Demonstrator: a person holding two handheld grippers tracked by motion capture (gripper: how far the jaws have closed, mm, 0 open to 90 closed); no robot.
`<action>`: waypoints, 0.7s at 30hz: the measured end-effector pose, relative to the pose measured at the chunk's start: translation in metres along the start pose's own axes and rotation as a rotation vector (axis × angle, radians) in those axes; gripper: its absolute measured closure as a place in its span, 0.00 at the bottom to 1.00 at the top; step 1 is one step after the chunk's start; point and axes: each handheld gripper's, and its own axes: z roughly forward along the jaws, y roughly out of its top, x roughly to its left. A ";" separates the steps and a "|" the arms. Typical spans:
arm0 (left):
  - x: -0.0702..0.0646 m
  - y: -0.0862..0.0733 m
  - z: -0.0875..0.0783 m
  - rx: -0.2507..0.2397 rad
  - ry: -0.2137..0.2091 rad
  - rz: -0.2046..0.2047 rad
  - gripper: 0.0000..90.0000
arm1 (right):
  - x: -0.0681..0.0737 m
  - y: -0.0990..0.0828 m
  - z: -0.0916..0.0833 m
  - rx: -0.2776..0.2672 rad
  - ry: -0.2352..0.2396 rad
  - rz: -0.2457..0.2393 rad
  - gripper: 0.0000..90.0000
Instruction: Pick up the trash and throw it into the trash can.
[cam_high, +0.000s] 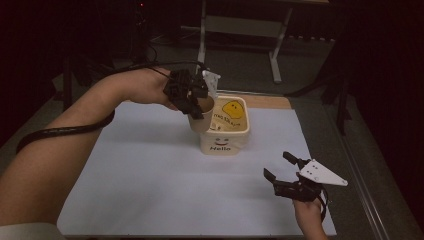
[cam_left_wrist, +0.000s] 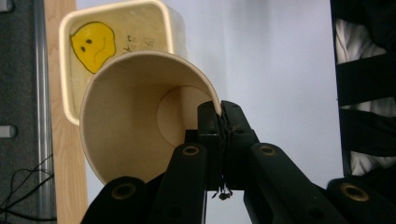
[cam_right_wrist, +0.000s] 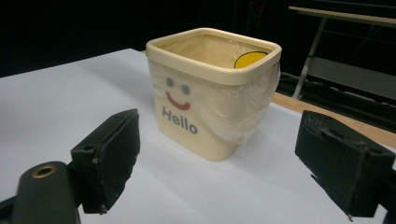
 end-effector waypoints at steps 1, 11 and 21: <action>0.002 0.001 0.000 0.008 0.009 0.008 0.99 | 0.000 0.000 0.000 0.000 0.000 0.001 0.16; 0.017 0.015 0.002 0.019 0.003 0.005 0.99 | 0.000 0.000 -0.001 -0.002 0.000 -0.002 0.16; 0.035 0.030 0.006 0.025 0.003 -0.007 0.99 | 0.000 0.000 -0.001 -0.001 0.002 -0.001 0.16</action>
